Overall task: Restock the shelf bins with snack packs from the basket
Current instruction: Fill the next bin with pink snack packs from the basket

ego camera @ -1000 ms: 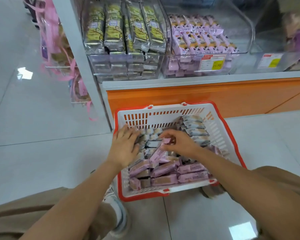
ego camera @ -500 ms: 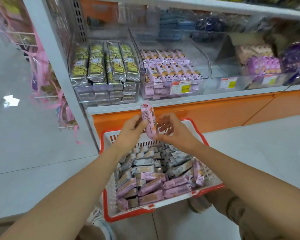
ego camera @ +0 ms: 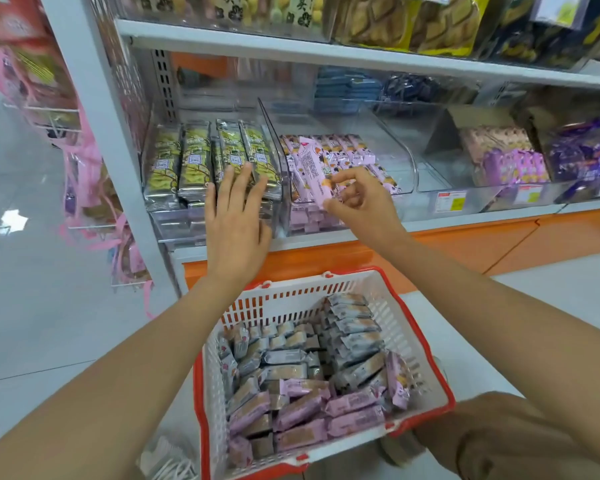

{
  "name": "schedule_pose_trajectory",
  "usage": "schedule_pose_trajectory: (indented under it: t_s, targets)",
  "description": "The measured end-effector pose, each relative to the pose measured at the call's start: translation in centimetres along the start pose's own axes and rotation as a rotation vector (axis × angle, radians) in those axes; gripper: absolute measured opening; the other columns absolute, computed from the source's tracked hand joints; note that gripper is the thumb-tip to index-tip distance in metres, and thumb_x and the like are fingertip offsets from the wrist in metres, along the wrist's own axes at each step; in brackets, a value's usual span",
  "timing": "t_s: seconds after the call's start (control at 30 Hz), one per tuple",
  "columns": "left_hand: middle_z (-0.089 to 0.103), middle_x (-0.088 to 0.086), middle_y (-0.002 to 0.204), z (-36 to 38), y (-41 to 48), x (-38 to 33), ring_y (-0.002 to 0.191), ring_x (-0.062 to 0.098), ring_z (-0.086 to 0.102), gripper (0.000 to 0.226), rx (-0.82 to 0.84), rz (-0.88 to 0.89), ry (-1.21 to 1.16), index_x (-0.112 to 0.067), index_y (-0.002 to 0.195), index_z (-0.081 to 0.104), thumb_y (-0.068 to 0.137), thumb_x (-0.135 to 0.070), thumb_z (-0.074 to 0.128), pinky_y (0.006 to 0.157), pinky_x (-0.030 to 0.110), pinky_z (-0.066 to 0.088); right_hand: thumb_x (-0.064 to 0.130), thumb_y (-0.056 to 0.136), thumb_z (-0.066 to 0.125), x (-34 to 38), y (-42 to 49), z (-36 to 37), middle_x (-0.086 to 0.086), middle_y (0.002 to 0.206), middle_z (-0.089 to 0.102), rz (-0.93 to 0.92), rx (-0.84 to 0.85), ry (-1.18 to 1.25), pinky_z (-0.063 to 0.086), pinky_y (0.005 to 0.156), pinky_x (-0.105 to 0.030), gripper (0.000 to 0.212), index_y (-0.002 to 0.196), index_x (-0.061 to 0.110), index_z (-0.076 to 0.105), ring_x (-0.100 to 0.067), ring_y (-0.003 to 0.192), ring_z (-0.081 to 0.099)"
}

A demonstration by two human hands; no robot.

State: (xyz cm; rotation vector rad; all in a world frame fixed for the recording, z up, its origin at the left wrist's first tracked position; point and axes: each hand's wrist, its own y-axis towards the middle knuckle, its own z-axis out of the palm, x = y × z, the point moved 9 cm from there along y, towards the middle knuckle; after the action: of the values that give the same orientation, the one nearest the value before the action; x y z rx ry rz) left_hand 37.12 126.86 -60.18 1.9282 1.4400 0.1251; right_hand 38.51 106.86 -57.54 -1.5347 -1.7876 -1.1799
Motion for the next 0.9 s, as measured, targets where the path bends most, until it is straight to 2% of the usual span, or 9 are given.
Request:
schedule_pose_trajectory:
  t_s: [0.1, 0.23, 0.33, 0.47, 0.63, 0.77, 0.83, 0.9]
  targets:
    - [0.018, 0.008, 0.164, 1.0, 0.3, 0.7, 0.153, 0.028, 0.005, 0.074, 0.068, 0.031, 0.116, -0.014, 0.155, 0.027, 0.089, -0.015, 0.061, 0.123, 0.049, -0.002, 0.014, 0.085, 0.07, 0.1, 2.9, 1.0, -0.004, 0.071, 0.05, 0.012, 0.002, -0.107, 0.048, 0.063, -0.031, 0.024, 0.107, 0.017, 0.06, -0.014, 0.064, 0.048]
    - [0.025, 0.011, 0.161, 1.4, 0.3, 0.9, 0.152, 0.031, 0.011, 0.075, 0.057, 0.052, 0.165, -0.012, 0.155, 0.029, 0.087, -0.016, 0.061, 0.123, 0.051, 0.0, 0.019, 0.085, 0.071, -0.2, 5.6, 3.7, -0.002, 0.067, 0.051, 0.036, 0.071, -0.239, 0.048, 0.067, -0.031, 0.024, 0.108, 0.017, 0.063, -0.017, 0.066, 0.052]
    - [0.028, 0.011, 0.16, 1.6, 0.2, 0.9, 0.151, 0.032, 0.013, 0.072, 0.058, 0.066, 0.173, -0.012, 0.154, 0.03, 0.086, -0.019, 0.053, 0.123, 0.051, 0.001, 0.022, 0.087, 0.069, -0.5, 6.6, 5.2, 0.003, 0.064, 0.05, 0.05, 0.129, -0.337, 0.045, 0.064, -0.029, 0.022, 0.109, 0.017, 0.066, -0.017, 0.063, 0.051]
    - [0.027, 0.011, 0.161, 1.6, 0.1, 1.0, 0.151, 0.032, 0.011, 0.071, 0.076, 0.074, 0.166, -0.012, 0.155, 0.029, 0.086, -0.022, 0.043, 0.122, 0.048, -0.005, 0.021, 0.088, 0.069, -0.8, 6.7, 5.9, 0.018, 0.068, 0.049, 0.056, 0.187, -0.432, 0.043, 0.069, -0.024, 0.023, 0.11, 0.013, 0.072, -0.001, 0.062, 0.047]
    - [0.024, 0.011, 0.162, 1.4, -0.1, 0.9, 0.152, 0.031, 0.009, 0.071, 0.099, 0.084, 0.177, -0.012, 0.156, 0.026, 0.087, -0.027, 0.038, 0.122, 0.046, -0.009, 0.022, 0.094, 0.06, -0.6, 6.3, 5.8, 0.013, 0.065, 0.056, 0.073, 0.218, -0.401, 0.038, 0.053, -0.019, 0.021, 0.107, 0.013, 0.074, -0.002, 0.054, 0.046]
    - [0.021, 0.01, 0.163, 1.0, 0.0, 0.7, 0.152, 0.03, 0.005, 0.071, 0.104, 0.096, 0.183, -0.012, 0.156, 0.025, 0.088, -0.026, 0.041, 0.121, 0.045, -0.013, 0.012, 0.093, 0.061, 0.5, 4.8, 4.5, 0.004, 0.074, 0.058, -0.011, 0.122, -0.235, 0.046, 0.063, -0.02, 0.022, 0.115, 0.011, 0.067, -0.005, 0.064, 0.051]
    - [0.021, 0.011, 0.163, 0.7, -0.4, 0.1, 0.152, 0.031, 0.005, 0.068, 0.092, 0.113, 0.181, -0.011, 0.155, 0.028, 0.089, -0.023, 0.041, 0.121, 0.048, -0.01, 0.006, 0.093, 0.06, 1.3, 3.2, 3.6, -0.004, 0.083, 0.06, -0.092, 0.073, -0.139, 0.047, 0.068, -0.019, 0.023, 0.114, 0.012, 0.064, -0.006, 0.071, 0.052]
    - [0.025, 0.011, 0.161, 0.6, -1.2, -0.9, 0.152, 0.031, 0.01, 0.064, 0.077, 0.139, 0.159, -0.012, 0.152, 0.034, 0.09, -0.023, 0.036, 0.122, 0.052, -0.003, 0.003, 0.093, 0.059, 1.5, 1.3, 3.0, -0.005, 0.083, 0.059, -0.137, 0.054, -0.093, 0.044, 0.066, -0.014, 0.022, 0.112, 0.011, 0.064, -0.001, 0.069, 0.049]
